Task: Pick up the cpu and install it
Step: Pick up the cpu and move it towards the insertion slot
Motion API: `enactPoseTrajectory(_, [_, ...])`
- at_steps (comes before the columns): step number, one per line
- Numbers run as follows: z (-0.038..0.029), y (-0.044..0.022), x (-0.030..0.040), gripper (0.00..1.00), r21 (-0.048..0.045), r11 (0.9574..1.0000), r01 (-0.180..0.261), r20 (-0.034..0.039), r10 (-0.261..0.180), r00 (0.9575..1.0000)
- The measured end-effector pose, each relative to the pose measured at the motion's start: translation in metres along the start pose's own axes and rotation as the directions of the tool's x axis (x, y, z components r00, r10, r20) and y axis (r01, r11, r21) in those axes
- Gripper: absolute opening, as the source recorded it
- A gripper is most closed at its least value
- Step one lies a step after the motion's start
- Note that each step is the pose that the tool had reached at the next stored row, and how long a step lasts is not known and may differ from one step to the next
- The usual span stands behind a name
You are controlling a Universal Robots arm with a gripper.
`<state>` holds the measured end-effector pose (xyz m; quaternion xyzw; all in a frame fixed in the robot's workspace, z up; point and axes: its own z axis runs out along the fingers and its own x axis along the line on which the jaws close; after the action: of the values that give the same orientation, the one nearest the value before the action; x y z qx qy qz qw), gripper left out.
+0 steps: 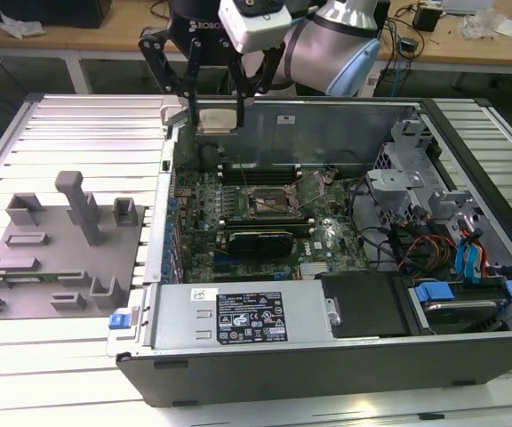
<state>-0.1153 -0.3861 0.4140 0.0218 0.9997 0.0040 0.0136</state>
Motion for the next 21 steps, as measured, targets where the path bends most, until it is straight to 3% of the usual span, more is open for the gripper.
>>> enactPoseTrajectory(12, [0.0012, 0.0019, -0.0429, 0.55, 0.0001, 1.0, 0.0, -0.0003, 0.0, 1.0])
enactPoseTrajectory(14, [0.0018, 0.0024, -0.0546, 0.55, 0.0, 1.0, 0.0, -0.0021, 0.0, 1.0])
enactPoseTrajectory(19, [0.002, 0.0025, -0.0579, 0.55, 0.0001, 1.0, 0.0, -0.0027, 0.0, 1.0])
enactPoseTrajectory(21, [0.0052, 0.0025, -0.0587, 0.55, 0.0004, 1.0, 0.0, -0.005, 0.0, 1.0])
